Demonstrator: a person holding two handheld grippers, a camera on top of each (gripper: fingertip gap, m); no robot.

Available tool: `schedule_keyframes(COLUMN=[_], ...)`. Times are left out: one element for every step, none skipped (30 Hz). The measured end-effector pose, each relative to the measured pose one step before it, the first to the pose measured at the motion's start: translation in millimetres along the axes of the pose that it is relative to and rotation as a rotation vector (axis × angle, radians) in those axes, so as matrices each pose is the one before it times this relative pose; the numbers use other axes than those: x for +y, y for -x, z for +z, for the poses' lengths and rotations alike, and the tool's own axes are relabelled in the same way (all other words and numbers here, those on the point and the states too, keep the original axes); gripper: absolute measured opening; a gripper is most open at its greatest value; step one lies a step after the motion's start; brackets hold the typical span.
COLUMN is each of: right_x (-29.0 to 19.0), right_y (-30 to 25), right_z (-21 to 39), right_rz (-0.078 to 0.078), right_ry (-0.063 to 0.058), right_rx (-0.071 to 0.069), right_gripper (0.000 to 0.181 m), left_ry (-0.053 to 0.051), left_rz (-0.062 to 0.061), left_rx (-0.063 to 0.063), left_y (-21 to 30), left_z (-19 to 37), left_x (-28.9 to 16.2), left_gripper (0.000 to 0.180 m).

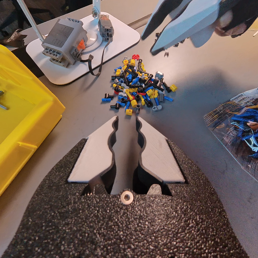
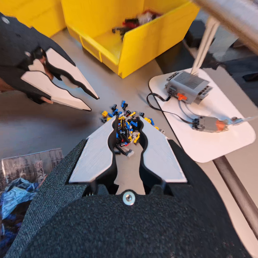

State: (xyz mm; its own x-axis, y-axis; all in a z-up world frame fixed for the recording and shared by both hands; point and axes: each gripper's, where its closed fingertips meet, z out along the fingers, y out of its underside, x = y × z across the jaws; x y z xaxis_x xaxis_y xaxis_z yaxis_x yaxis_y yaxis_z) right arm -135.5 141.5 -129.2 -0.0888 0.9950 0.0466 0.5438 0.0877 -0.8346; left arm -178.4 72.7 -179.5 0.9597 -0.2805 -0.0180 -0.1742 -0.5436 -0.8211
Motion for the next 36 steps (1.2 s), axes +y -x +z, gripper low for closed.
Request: schedule_keyframes(right_x=[-6.49,-6.01,-5.8,-5.47,-4.25,-2.63,-0.32,1.91,3.76,5.67,6.79,7.59,8.83,9.74,9.98,9.77,8.84,6.7,4.43,4.72,4.12,0.91,-0.75,-0.62,0.55,1.51,1.14,0.39,0.36,0.03,-0.68,-2.19,-3.12,-2.73,-0.66,0.25], right_y=[-1.23,-1.88,-3.61,-4.52,-5.33,-5.78,-4.47,-2.6,-0.42,2.73,5.85,8.45,10.0,10.75,10.05,8.9,8.24,5.52,2.9,3.07,1.21,-1.28,0.15,0.71,0.44,1.13,0.81,0.82,1.13,0.92,1.39,3.22,3.83,2.74,2.49,3.26], right_z=[-17.02,-18.17,-19.26,-20.03,-20.12,-19.42,-18.32,-17.14,-15.88,-14.47,-12.97,-11.24,-9.34,-7.31,-5.1,-2.93,-0.72,1.1,2.36,3.11,3.09,2.72,2.59,2.65,2.32,1.8,1.03,0.62,0.22,-0.01,-0.33,-0.63,-0.6,-0.03,0.6,1.11], right_rz=[0.0047,0.0112,0.0152,0.0146,0.0148,0.0147,0.0145,0.013,0.009,0.0048,0.002,-0.0012,-0.005,-0.0123,-0.0193,-0.02,-0.0138,-0.0042,-0.0025,-0.0139,-0.0332,-0.0369,-0.0177,0.0034,0.0048,-0.0112,-0.0226,-0.0162,-0.0072,-0.0015,0.0072,0.022,0.0374,0.0415,0.0311,0.0154], right_ry=[-0.0629,-0.0622,-0.0618,-0.0603,-0.0526,-0.0414,-0.0269,-0.0137,-0.0042,0.0053,0.0096,0.012,0.019,0.0245,0.0248,0.023,0.0165,0.0063,0.0012,0.0252,0.034,0.0089,-0.0089,-0.0104,-0.0027,0.009,0.0096,0.0017,0.0025,-0.0003,-0.0045,-0.014,-0.0151,-0.0123,-0.002,0.0038], right_rx=[0.033,0.0333,0.0433,0.0483,0.0509,0.0532,0.0451,0.0356,0.0262,0.0112,-0.0052,-0.0195,-0.0279,-0.0328,-0.0288,-0.0243,-0.0251,-0.0146,-0.004,-0.012,-0.0005,0.0171,0.0071,0.0016,0.0068,0.0059,0.0102,0.0084,-0.0009,-0.0028,-0.0101,-0.0273,-0.0368,-0.0292,-0.0245,-0.0239], right_gripper=[0.028,0.028,0.029,0.031,0.032,0.033,0.034,0.035,0.036,0.036,0.036,0.037,0.036,0.037,0.037,0.037,0.037,0.037,0.037,0.037,0.037,0.037,0.036,0.034,0.032,0.032,0.032,0.033,0.033,0.035,0.039,0.04,0.044,0.048,0.048,0.047], left_ry=[-0.0069,-0.0106,-0.0149,-0.018,-0.0201,-0.021,-0.0216,-0.0184,-0.0131,-0.006,0.0021,0.0047,0.0093,0.0131,0.0057,0.0029,0.0146,0.0293,0.0373,0.0384,0.0333,0.0278,0.0191,-0.0006,-0.0079,-0.0031,-0.0043,-0.0108,-0.0335,-0.0497,-0.051,-0.0445,-0.0284,-0.0222,-0.0207,-0.0162], left_rz=[-0.0008,-0.0019,-0.0022,-0.0034,-0.0039,-0.004,-0.0031,-0.002,-0.0014,-0.0018,-0.0011,-0.0008,-0.0076,-0.0208,-0.0359,-0.0501,-0.0582,-0.0598,-0.0536,-0.038,-0.0259,-0.0207,-0.0126,0.0038,0.0205,0.0444,0.0608,0.0657,0.0628,0.0489,0.0379,0.0315,0.0258,0.0222,0.0157,0.0059], left_rx=[-0.0037,-0.0043,-0.0018,-0.0008,0.001,0.0022,0.0047,0.0083,0.012,0.0157,0.0212,0.0259,0.0378,0.0544,0.0752,0.0844,0.0859,0.077,0.0543,0.0375,0.0236,0.0177,0.0263,0.0223,0.0116,0.0068,-0.007,-0.0068,0.0065,0.0165,0.0164,0.0086,0.0059,0.0122,0.0276,0.0259], left_y=[0.04,0.28,-0.08,-0.24,-0.64,-1.0,-1.64,-2.43,-3.35,-4.31,-5.46,-6.32,-7.79,-9.8,-12.03,-12.87,-12.49,-10.66,-6.87,-4.16,-2.43,-2.42,-4.88,-5.46,-5.03,-5.37,-4.19,-4.45,-6.17,-6.79,-5.73,-3.58,-2.45,-3.03,-4.81,-3.83], left_z=[-0.7,-0.95,-1.28,-1.45,-1.72,-1.92,-1.86,-1.7,-1.51,-1.55,-1.47,-1.6,-1.32,-0.71,-0.49,0.17,1.24,2.82,4.41,5.52,6.38,6.48,6.13,5.13,4.1,2.82,1.11,-0.96,-3.2,-4.95,-5.62,-5.71,-4.8,-4.08,-3.27,-2.52], left_x=[-1.26,-2.04,-2.83,-3.53,-3.85,-3.98,-3.91,-3.5,-2.51,-1.64,-0.92,-0.67,0.29,1.32,1.25,1.98,4.45,7.42,9.42,9.7,8.02,5.19,2.28,-1.34,-2.61,-2.22,-2.8,-3.92,-7.3,-9.54,-9.49,-8.21,-5.15,-3.35,-2.59,-1.68], left_gripper=[0.024,0.026,0.028,0.03,0.032,0.034,0.036,0.037,0.038,0.039,0.04,0.041,0.041,0.042,0.042,0.041,0.041,0.041,0.041,0.041,0.041,0.038,0.03,0.019,0.004,0.0,0.0,0.0,0.0,0.0,0.0,0.0,0.0,0.0,0.0,0.0])
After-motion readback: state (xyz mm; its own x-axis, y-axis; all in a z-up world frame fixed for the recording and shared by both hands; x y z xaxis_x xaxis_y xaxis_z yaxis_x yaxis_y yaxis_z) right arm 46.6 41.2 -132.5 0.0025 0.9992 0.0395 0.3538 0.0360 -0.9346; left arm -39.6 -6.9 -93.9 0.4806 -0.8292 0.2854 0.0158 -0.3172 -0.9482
